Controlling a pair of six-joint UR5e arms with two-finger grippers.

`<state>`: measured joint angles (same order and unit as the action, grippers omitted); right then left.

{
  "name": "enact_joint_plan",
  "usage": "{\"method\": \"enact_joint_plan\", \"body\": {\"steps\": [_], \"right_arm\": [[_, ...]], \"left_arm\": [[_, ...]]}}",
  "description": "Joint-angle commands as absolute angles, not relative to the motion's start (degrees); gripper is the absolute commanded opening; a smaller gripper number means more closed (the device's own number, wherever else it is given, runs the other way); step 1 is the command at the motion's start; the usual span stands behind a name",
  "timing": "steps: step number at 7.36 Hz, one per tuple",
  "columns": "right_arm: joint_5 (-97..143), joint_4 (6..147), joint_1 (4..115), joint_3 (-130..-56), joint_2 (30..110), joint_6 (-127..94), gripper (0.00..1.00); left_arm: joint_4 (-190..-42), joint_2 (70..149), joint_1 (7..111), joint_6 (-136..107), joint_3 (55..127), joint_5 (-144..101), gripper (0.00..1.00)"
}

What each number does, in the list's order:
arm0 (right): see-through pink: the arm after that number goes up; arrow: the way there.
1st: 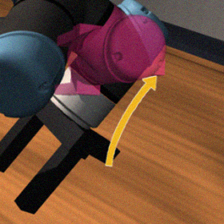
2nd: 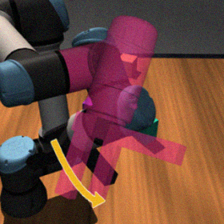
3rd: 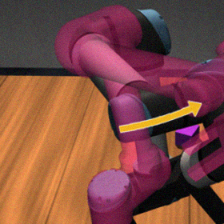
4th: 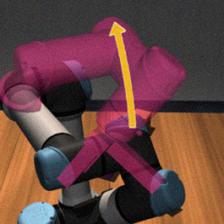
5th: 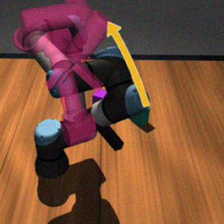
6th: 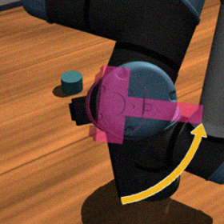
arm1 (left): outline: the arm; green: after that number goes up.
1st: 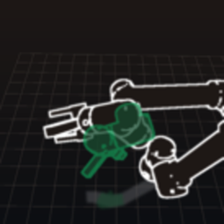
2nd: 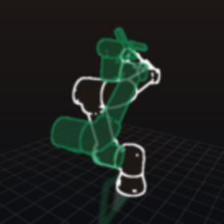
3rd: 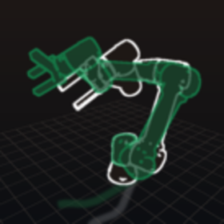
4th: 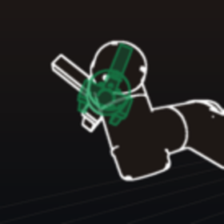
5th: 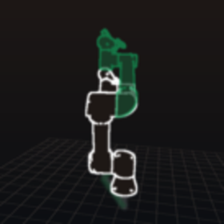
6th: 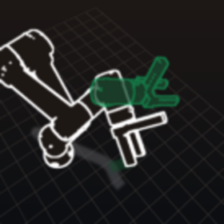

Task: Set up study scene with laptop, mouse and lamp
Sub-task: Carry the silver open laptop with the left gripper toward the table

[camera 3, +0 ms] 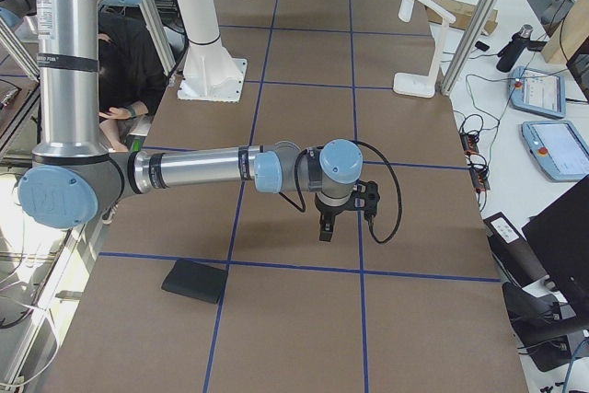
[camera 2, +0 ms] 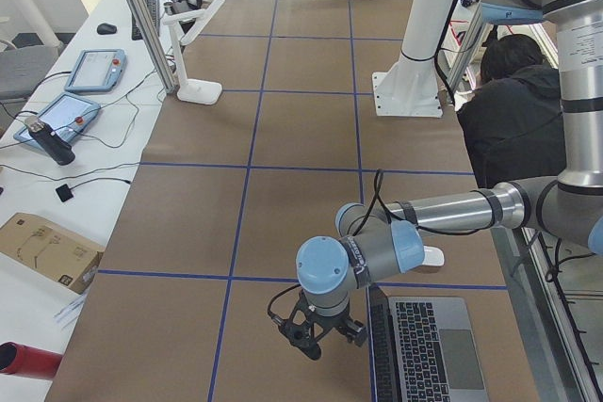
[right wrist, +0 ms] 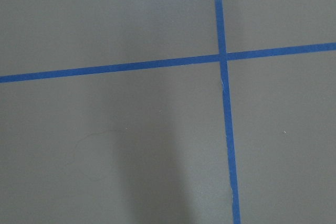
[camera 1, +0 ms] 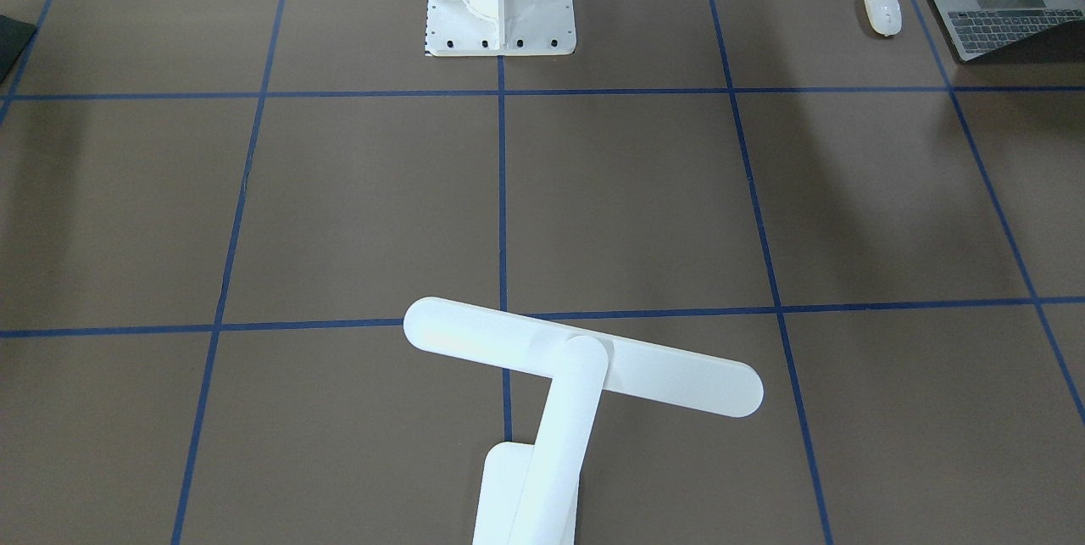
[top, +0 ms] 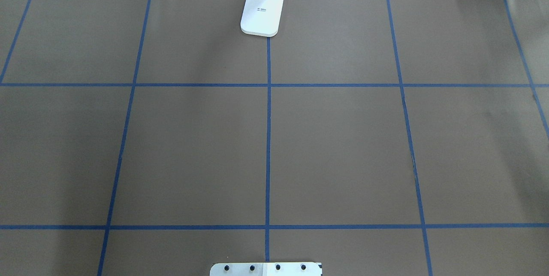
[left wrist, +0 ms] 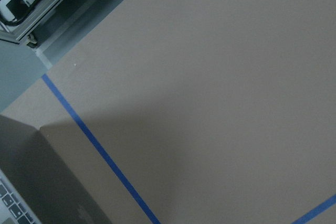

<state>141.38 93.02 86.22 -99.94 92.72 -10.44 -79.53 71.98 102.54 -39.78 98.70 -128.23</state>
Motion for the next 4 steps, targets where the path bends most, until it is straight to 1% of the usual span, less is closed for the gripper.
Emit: {"method": "enact_joint_plan", "body": {"steps": [1, 4], "right_arm": [[141.9, 93.2, 86.2, -99.8, 91.6, -10.4, 1.0], [142.1, 93.1, 86.2, -99.4, 91.6, -10.4, 1.0]], "left_arm": [[-79.5, 69.7, 102.7, -40.5, 98.9, -127.7, 1.0], [-79.6, 69.0, 102.5, -40.5, 96.6, -127.7, 1.0]]}}
